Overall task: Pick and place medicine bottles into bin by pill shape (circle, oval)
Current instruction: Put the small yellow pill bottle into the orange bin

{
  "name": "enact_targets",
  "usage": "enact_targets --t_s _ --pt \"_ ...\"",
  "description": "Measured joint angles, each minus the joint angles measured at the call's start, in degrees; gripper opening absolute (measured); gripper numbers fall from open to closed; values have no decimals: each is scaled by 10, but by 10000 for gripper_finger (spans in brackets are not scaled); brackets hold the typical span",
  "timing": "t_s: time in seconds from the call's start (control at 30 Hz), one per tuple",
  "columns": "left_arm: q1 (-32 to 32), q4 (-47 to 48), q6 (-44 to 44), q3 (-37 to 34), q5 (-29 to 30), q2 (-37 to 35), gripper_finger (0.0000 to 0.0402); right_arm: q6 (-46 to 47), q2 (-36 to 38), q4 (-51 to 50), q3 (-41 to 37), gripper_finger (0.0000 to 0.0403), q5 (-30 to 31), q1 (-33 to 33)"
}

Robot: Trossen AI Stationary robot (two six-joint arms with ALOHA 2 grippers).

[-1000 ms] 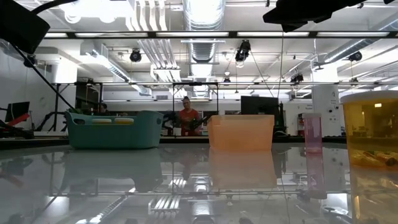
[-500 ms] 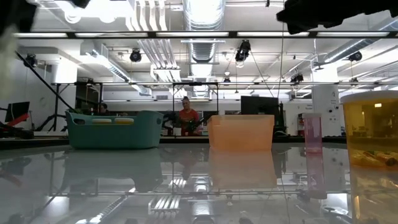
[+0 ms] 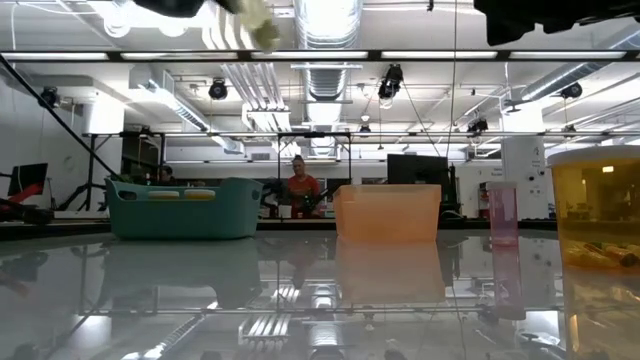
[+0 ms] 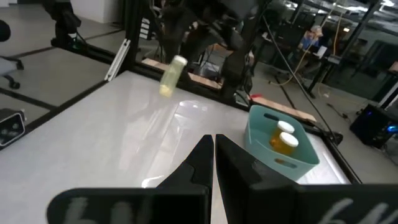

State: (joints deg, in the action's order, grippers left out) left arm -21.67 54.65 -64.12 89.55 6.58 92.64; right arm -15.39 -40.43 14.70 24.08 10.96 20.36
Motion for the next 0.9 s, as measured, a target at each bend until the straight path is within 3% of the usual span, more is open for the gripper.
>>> enact_targets --t_s 0.33,0.67,0.9 --pt "67 -71 137 23 8 0 99 -5 40 -29 -2 9 0 0" --pt "106 -99 304 53 84 0 100 -13 40 -29 -2 9 1 0" --pt "130 -159 403 19 151 0 100 -13 40 -30 -2 9 1 0"
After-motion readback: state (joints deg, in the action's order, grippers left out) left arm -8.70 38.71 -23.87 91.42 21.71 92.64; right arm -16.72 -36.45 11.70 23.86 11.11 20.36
